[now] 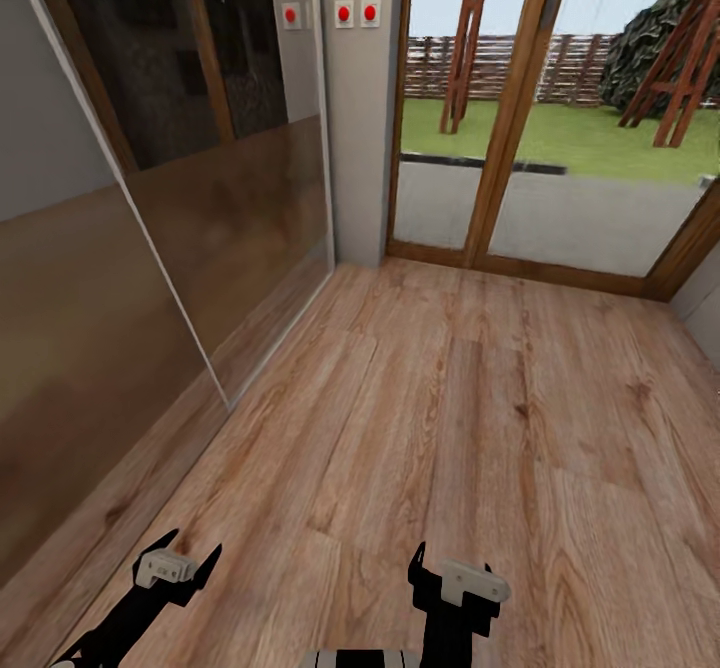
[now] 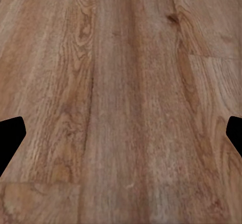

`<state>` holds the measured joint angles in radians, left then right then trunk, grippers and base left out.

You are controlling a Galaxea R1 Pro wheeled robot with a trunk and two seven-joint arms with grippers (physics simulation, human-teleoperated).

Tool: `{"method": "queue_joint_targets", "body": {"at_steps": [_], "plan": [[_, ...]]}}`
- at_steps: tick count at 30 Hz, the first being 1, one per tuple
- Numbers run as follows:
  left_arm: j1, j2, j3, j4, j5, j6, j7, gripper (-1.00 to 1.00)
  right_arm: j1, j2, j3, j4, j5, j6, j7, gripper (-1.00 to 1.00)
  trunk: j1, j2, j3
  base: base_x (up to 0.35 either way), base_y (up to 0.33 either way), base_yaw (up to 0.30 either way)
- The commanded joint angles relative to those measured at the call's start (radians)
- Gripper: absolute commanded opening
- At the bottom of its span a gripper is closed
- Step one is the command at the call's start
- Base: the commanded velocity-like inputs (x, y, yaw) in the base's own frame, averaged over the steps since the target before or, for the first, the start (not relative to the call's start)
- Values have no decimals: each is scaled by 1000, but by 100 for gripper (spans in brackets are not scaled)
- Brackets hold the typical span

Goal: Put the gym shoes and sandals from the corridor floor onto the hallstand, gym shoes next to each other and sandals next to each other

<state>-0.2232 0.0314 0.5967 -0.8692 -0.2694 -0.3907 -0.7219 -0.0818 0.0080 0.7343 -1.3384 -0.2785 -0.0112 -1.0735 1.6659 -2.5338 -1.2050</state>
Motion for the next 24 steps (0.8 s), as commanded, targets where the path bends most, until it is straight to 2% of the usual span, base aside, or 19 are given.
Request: {"method": "queue_joint_targets", "body": {"at_steps": [1, 24], "plan": [[-1, -1, 3, -1, -10, -5, -4, 100, -1, 0, 2, -1, -5, -1, -5, 100, 0, 0, -1, 9, -7, -36], [-1, -1, 4, -1, -9, -5, -3, 100, -1, 0, 2, -1, -5, -1, -5, 100, 0, 0, -1, 111, -85, -9]]}}
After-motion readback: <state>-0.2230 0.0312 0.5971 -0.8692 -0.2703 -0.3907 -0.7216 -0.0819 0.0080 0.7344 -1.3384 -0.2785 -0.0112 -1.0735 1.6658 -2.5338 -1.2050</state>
